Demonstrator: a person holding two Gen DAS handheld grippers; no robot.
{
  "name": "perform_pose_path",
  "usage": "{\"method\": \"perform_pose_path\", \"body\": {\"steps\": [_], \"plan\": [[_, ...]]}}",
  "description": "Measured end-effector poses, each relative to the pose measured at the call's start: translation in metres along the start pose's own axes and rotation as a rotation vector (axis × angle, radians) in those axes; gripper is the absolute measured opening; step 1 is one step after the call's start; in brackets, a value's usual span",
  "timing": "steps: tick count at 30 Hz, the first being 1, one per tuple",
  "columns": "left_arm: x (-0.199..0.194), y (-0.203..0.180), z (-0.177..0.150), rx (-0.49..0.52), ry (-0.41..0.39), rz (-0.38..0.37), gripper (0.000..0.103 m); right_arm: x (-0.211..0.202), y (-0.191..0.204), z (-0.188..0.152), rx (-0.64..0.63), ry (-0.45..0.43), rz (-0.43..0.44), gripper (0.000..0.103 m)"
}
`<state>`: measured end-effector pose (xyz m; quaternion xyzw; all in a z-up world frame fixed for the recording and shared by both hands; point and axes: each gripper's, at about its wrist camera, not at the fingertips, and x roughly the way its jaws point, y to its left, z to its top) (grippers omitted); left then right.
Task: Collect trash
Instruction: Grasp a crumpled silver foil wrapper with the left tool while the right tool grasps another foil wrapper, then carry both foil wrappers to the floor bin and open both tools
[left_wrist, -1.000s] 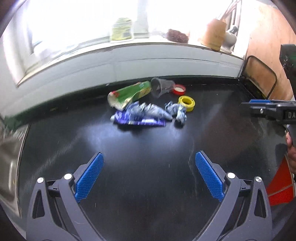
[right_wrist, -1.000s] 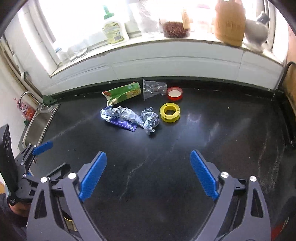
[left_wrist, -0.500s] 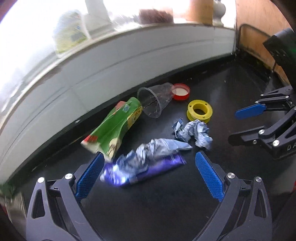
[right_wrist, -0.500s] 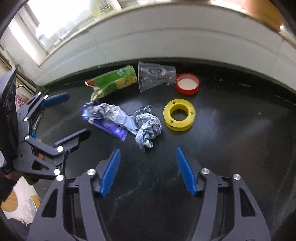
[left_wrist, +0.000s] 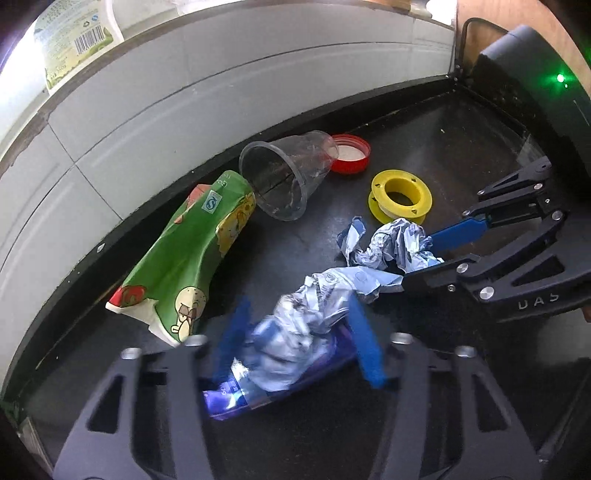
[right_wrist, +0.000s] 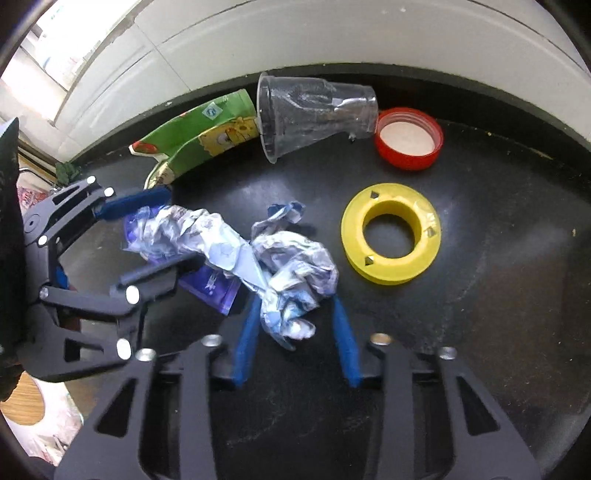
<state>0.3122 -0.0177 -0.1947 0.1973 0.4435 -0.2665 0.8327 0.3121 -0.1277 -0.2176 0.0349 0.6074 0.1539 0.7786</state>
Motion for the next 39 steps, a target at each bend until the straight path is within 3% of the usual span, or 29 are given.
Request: {"method": "perform_pose_path", "body": {"steps": [1, 4, 7, 15, 21, 26, 39], "plan": [[0.0, -0.001, 0.0, -0.001, -0.001, 0.008, 0.029, -0.001, 0.0, 0.0, -0.002, -0.004, -0.009, 0.024], [-0.008, -0.002, 0.001, -0.025, -0.004, 0.026, 0.019, -0.011, 0.002, -0.003, -0.009, -0.025, -0.019, 0.024], [-0.023, -0.008, 0.001, -0.04, -0.015, 0.05, 0.016, -0.031, 0.004, -0.007, -0.014, -0.058, -0.021, 0.024], [-0.091, -0.027, -0.014, -0.132, -0.077, 0.109, 0.016, -0.107, 0.02, -0.042, -0.032, -0.18, -0.025, 0.023], [-0.134, -0.045, -0.055, -0.248, -0.062, 0.144, 0.016, -0.146, 0.033, -0.068, -0.056, -0.236, -0.026, 0.024], [-0.158, -0.056, -0.095, -0.356, -0.032, 0.168, 0.016, -0.146, 0.045, -0.094, -0.064, -0.213, -0.048, 0.024], [-0.198, -0.061, -0.135, -0.424, -0.04, 0.217, 0.016, -0.151, 0.089, -0.126, -0.123, -0.215, -0.039, 0.024]]}}
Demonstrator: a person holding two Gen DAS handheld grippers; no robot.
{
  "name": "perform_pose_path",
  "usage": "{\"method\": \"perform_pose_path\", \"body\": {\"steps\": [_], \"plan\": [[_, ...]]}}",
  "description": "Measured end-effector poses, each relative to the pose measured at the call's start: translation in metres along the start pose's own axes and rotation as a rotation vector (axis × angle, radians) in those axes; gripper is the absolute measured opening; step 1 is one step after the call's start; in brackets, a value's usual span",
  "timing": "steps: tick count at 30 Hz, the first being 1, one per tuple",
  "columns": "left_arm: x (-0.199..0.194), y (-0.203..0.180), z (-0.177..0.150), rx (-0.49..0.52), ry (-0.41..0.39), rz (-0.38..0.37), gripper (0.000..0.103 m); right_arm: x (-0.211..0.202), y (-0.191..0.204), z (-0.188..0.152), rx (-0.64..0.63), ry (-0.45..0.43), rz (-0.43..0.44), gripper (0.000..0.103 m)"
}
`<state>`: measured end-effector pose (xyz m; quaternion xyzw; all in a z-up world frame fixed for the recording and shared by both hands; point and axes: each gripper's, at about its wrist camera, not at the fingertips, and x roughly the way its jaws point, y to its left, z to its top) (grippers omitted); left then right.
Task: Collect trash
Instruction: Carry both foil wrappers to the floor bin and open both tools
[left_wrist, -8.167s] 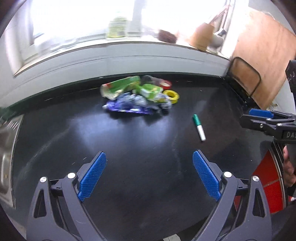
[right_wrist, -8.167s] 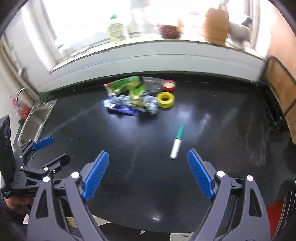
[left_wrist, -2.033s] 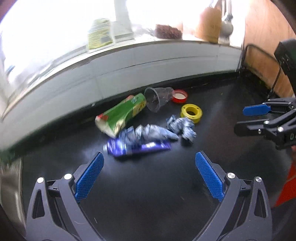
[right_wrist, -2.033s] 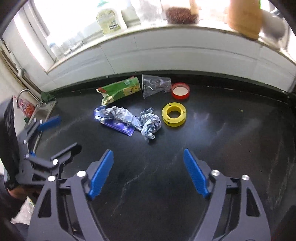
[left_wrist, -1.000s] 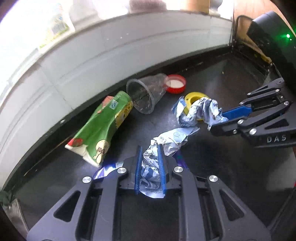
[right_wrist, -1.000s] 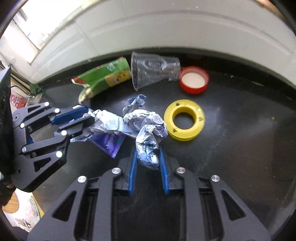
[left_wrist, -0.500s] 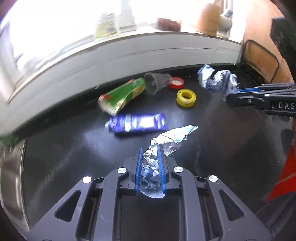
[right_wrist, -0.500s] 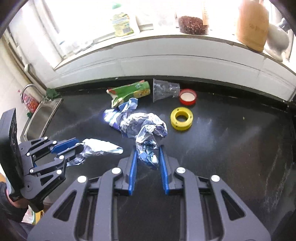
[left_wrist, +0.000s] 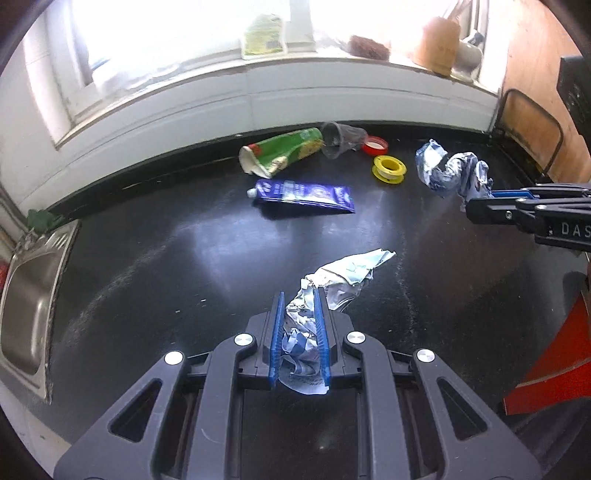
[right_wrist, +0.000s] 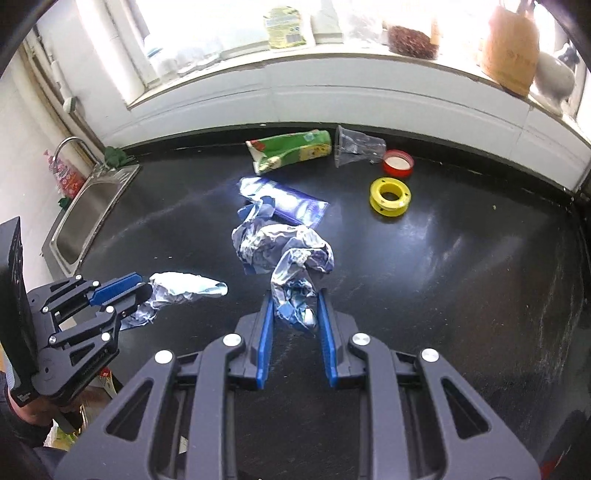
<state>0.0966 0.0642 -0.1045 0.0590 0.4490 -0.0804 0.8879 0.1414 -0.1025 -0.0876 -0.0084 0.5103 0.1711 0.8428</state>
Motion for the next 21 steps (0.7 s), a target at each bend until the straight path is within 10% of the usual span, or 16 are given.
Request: {"method": "perform_pose_path", "body": {"steps": [9, 21], "plan": [[-0.061, 0.072, -0.041, -0.204, -0.073, 0.165, 0.016, 0.005, 0.103, 0.022, -0.187, -0.013, 0.154, 0.024], [-0.147, 0.195, -0.219, -0.639, 0.026, 0.464, 0.016, 0.051, 0.354, -0.045, -0.609, 0.208, 0.499, 0.024]]}}
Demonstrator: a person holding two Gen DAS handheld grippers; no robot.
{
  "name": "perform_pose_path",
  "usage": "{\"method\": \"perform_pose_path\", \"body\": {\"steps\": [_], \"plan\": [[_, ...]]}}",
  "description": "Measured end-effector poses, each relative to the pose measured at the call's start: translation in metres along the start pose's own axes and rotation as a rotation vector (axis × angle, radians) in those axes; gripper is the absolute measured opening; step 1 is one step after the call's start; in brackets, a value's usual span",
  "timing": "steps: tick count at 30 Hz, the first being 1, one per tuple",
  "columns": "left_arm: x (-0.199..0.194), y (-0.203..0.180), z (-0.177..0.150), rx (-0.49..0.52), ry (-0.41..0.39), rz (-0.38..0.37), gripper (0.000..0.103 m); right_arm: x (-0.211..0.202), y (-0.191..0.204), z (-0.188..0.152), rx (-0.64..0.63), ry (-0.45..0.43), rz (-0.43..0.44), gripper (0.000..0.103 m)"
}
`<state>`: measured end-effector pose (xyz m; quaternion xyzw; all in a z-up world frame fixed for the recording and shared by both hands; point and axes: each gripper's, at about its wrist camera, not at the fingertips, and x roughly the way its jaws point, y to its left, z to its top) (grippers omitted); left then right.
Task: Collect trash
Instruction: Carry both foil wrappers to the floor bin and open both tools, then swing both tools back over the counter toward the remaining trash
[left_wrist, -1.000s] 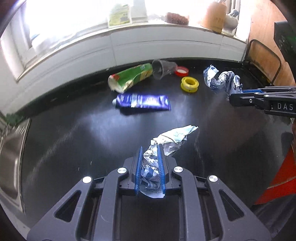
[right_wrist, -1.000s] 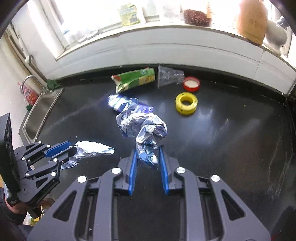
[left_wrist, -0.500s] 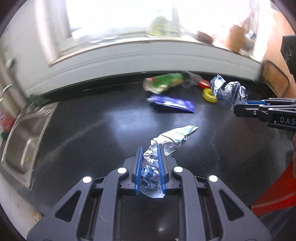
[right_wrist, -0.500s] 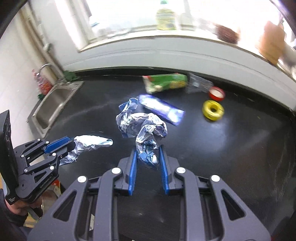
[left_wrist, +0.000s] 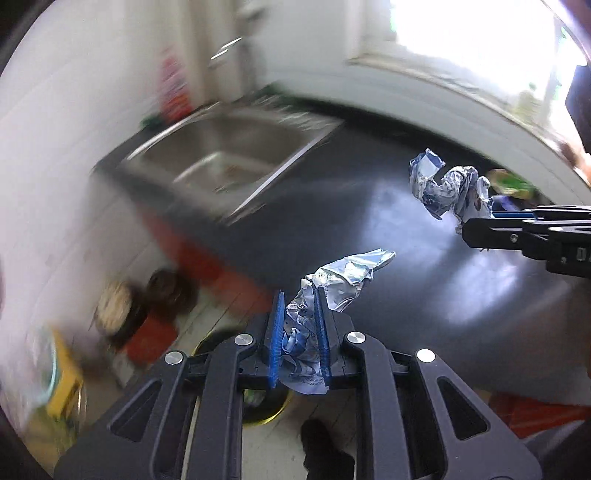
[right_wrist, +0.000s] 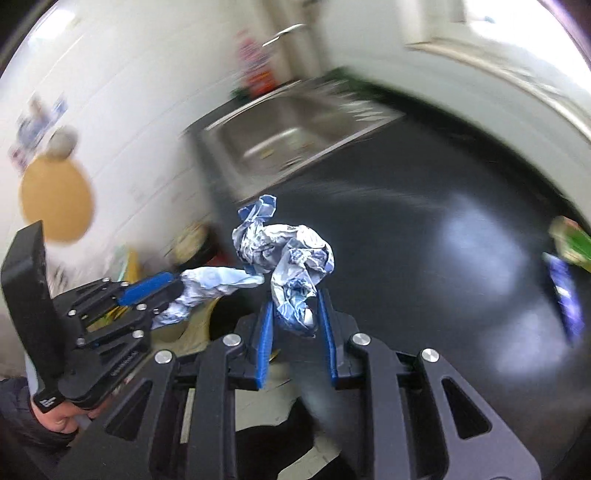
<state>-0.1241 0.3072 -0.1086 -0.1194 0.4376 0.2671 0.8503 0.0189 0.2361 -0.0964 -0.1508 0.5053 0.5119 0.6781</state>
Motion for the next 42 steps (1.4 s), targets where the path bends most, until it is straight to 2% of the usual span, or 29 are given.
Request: {"method": "perform_pose_path", "body": {"steps": [4, 9, 13, 20, 30, 32, 33, 34, 35, 42], "plan": [[0.008, 0.058, -0.034, -0.126, 0.067, 0.055, 0.016, 0.052, 0.051, 0.003, -0.074, 0.104, 0.069, 0.024], [0.027, 0.109, -0.072, -0.244, 0.138, 0.079, 0.016, 0.109, 0.094, -0.003, -0.114, 0.219, 0.092, 0.024], [0.046, 0.128, -0.09, -0.253, 0.169, 0.079, 0.016, 0.147, 0.113, -0.007, -0.109, 0.288, 0.078, 0.024], [0.072, 0.141, -0.108, -0.25, 0.206, 0.065, 0.016, 0.187, 0.118, -0.006, -0.091, 0.347, 0.038, 0.024], [0.09, 0.15, -0.101, -0.255, 0.207, 0.025, 0.016, 0.195, 0.12, 0.005, -0.094, 0.345, 0.019, 0.025], [0.091, 0.151, -0.1, -0.256, 0.207, 0.022, 0.021, 0.198, 0.122, 0.007, -0.105, 0.35, 0.014, 0.032], [0.092, 0.151, -0.1, -0.259, 0.21, 0.012, 0.038, 0.199, 0.122, 0.008, -0.107, 0.345, 0.005, 0.048], [0.092, 0.152, -0.1, -0.266, 0.209, 0.001, 0.063, 0.198, 0.122, 0.01, -0.104, 0.334, 0.002, 0.059], [0.091, 0.153, -0.1, -0.271, 0.203, 0.003, 0.07, 0.196, 0.121, 0.01, -0.098, 0.324, 0.012, 0.075], [0.087, 0.15, -0.099, -0.268, 0.2, 0.01, 0.071, 0.188, 0.116, 0.012, -0.1, 0.313, 0.03, 0.077]]}}
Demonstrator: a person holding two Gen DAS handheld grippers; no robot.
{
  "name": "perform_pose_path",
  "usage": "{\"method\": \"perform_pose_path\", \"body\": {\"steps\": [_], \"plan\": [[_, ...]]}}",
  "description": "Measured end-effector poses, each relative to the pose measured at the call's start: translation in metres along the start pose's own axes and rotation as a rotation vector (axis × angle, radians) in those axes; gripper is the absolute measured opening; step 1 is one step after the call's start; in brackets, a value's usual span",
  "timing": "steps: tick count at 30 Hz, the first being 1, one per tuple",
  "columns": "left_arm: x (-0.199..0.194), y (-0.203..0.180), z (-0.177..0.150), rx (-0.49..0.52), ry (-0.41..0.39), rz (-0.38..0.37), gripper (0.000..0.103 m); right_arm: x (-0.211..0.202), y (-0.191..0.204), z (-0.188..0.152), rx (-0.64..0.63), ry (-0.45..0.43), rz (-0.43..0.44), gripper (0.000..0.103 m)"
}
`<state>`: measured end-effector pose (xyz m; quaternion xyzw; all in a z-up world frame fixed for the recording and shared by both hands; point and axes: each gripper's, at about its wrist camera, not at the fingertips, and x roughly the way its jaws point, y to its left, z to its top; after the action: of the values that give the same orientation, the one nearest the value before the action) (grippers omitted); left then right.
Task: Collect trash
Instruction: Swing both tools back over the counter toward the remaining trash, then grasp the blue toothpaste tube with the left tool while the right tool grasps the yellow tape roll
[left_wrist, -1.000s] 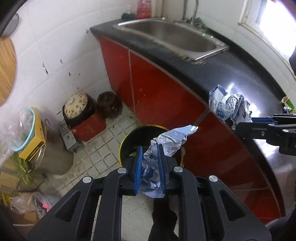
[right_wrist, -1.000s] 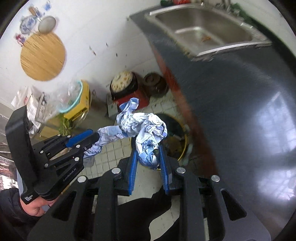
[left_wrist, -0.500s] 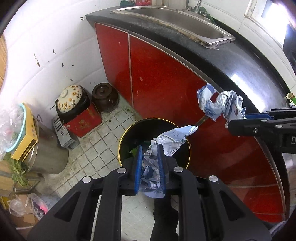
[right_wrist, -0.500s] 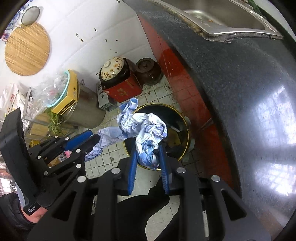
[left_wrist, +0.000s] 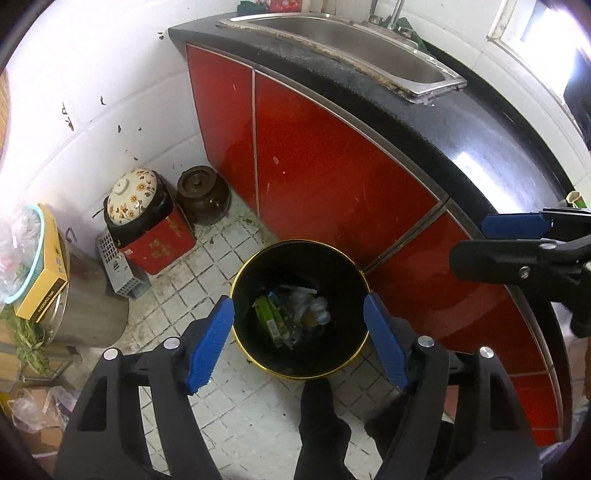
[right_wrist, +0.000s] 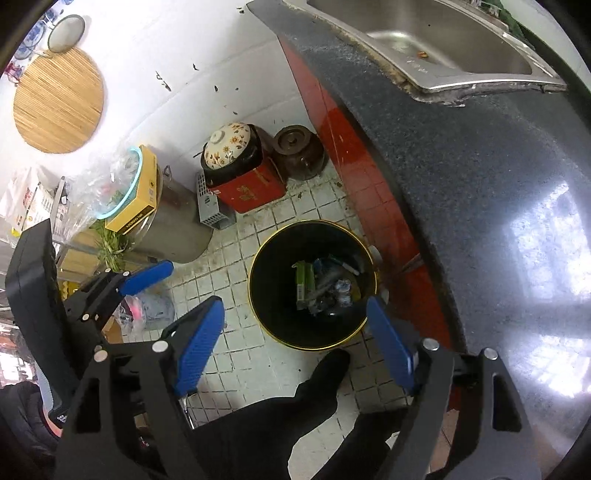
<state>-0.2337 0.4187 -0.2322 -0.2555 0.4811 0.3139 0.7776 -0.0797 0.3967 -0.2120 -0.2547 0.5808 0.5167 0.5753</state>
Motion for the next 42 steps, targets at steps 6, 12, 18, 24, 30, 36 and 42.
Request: {"method": "perform_pose_path", "body": {"steps": [6, 12, 18, 24, 30, 36, 42], "plan": [[-0.008, -0.013, 0.005, 0.023, -0.005, 0.003, 0.075, -0.025, -0.012, -0.006, 0.027, -0.048, -0.007, 0.077], [-0.029, -0.059, 0.023, 0.124, -0.04, -0.042, 0.08, -0.098, -0.059, -0.032, 0.12, -0.182, -0.054, 0.077], [-0.048, -0.163, 0.046, 0.308, -0.06, -0.162, 0.081, -0.192, -0.144, -0.095, 0.296, -0.344, -0.207, 0.081], [-0.066, -0.3, 0.054, 0.494, -0.068, -0.313, 0.084, -0.266, -0.229, -0.189, 0.496, -0.442, -0.383, 0.082], [-0.077, -0.42, 0.035, 0.605, -0.049, -0.394, 0.087, -0.316, -0.303, -0.287, 0.676, -0.493, -0.492, 0.082], [-0.076, -0.5, 0.014, 0.657, -0.029, -0.42, 0.095, -0.337, -0.355, -0.351, 0.779, -0.507, -0.521, 0.084], [-0.06, -0.55, 0.017, 0.622, 0.011, -0.375, 0.095, -0.342, -0.395, -0.373, 0.802, -0.494, -0.495, 0.084]]}}
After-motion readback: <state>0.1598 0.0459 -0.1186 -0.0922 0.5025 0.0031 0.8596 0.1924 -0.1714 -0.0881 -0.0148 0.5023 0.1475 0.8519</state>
